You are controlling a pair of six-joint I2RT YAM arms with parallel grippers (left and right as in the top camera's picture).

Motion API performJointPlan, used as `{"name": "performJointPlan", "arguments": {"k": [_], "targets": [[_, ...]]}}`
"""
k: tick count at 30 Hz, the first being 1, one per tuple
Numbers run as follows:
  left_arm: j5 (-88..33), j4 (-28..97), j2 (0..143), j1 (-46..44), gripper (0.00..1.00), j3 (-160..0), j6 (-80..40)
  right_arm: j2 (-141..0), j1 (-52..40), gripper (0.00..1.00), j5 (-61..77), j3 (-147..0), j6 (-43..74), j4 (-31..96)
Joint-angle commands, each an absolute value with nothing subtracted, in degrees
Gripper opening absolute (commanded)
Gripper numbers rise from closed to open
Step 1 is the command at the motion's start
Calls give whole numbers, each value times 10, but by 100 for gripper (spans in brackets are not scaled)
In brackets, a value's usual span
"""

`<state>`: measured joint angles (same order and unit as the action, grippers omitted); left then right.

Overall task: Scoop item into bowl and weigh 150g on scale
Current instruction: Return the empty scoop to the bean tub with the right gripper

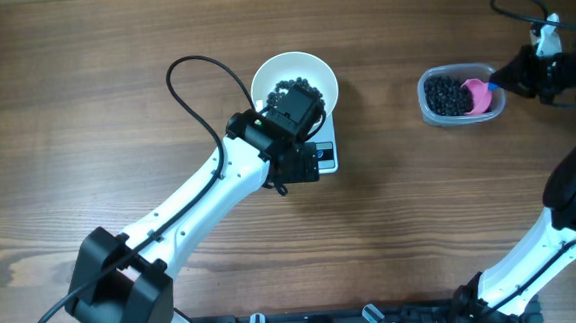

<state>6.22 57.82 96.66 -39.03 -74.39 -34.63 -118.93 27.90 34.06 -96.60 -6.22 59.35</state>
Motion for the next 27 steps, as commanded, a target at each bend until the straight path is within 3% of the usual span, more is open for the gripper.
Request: {"name": "performJointPlan", "arguments": {"k": [1, 10, 16, 22, 27], "targets": [[74, 579, 971, -392, 100, -740, -352, -1201, 260, 4, 366, -917, -36, 582], [74, 578, 971, -392, 100, -740, -352, -1201, 230, 4, 355, -878, 78, 446], [74, 578, 971, -392, 100, -740, -352, -1201, 230, 4, 338, -876, 36, 534], [74, 579, 971, -392, 100, -740, -352, -1202, 230, 4, 275, -876, 98, 454], [74, 578, 971, -392, 100, -740, -352, -1202, 230, 4, 296, -876, 54, 539]]}}
